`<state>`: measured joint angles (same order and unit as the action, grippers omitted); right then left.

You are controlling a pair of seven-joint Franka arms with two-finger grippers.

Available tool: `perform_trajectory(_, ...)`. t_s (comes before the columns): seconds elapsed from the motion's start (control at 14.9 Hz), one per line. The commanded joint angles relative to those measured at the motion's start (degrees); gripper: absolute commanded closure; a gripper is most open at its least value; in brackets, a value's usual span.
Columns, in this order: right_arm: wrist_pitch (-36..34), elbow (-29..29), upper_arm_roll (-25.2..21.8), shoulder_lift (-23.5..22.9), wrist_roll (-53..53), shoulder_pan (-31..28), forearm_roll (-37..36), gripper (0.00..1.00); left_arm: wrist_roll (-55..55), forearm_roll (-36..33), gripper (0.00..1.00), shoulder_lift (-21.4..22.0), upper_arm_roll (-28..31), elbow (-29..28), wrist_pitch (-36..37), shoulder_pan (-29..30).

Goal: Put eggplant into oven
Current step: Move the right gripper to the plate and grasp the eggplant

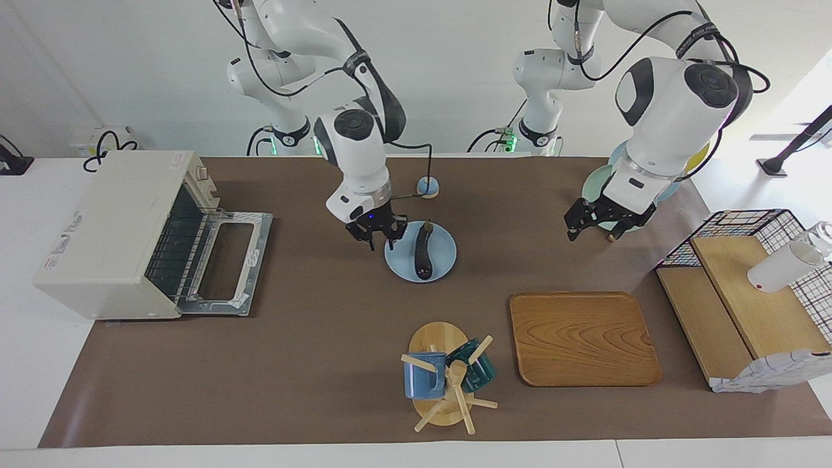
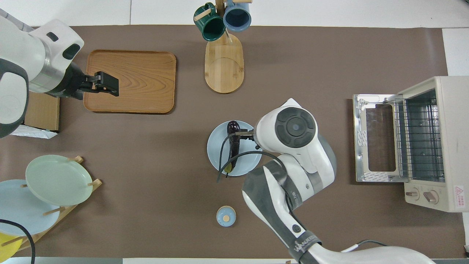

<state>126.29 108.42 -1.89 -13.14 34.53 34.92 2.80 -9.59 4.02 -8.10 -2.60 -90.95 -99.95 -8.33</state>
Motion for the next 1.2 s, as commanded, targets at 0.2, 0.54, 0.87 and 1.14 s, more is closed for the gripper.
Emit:
perform_trajectory(0.2,-4.9,-21.2,0.3,-16.9,18.7,10.7,-7.5,0.41,1.8,-1.1,0.00,3.4,-0.4,-1.2,5.2,2.2)
perform_trajectory(0.54,-0.8,-17.6,0.2,-18.3,18.9,12.5,-8.6,0.52,2.6,-1.2,0.00,4.2,-0.4,-1.0,5.4,2.7)
perform_trajectory(0.87,3.1,-12.8,0.3,-17.7,19.2,13.2,-8.6,0.71,2.6,-1.5,0.00,7.0,-0.5,-2.7,8.8,2.4)
perform_trajectory(1.14,2.9,-11.8,0.2,-17.4,19.1,13.6,-8.6,1.00,2.6,-1.5,0.00,8.7,-0.5,-5.9,8.8,1.8)
